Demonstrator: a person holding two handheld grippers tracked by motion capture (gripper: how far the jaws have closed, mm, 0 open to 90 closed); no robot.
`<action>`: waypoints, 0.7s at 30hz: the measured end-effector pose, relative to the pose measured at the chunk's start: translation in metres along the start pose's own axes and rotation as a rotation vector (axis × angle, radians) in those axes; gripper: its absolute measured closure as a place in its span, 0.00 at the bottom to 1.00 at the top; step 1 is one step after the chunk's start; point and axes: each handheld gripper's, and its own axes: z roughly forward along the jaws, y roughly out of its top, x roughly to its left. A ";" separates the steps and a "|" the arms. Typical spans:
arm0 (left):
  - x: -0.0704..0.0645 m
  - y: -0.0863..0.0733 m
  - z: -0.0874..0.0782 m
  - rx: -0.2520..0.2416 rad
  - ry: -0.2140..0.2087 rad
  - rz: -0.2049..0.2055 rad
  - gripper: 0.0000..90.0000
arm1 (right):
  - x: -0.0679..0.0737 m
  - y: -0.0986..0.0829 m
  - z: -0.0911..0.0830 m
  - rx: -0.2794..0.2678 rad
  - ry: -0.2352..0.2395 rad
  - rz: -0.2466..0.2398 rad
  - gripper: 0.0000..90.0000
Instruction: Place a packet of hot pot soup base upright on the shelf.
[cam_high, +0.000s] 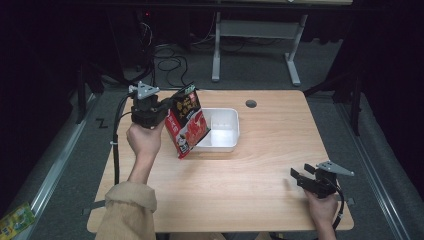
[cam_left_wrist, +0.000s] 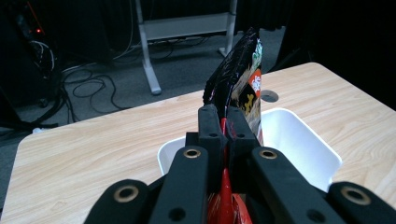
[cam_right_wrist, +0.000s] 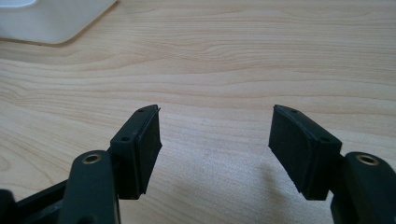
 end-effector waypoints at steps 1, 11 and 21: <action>0.000 0.001 0.001 0.004 0.005 0.002 0.98 | 0.000 0.000 0.000 -0.004 0.001 -0.002 0.38; -0.004 0.007 0.026 0.012 0.062 0.026 0.98 | 0.001 0.000 0.000 0.001 0.000 -0.005 0.38; -0.004 0.008 0.050 0.031 0.091 0.036 0.98 | 0.001 0.000 0.000 0.002 0.003 -0.007 0.38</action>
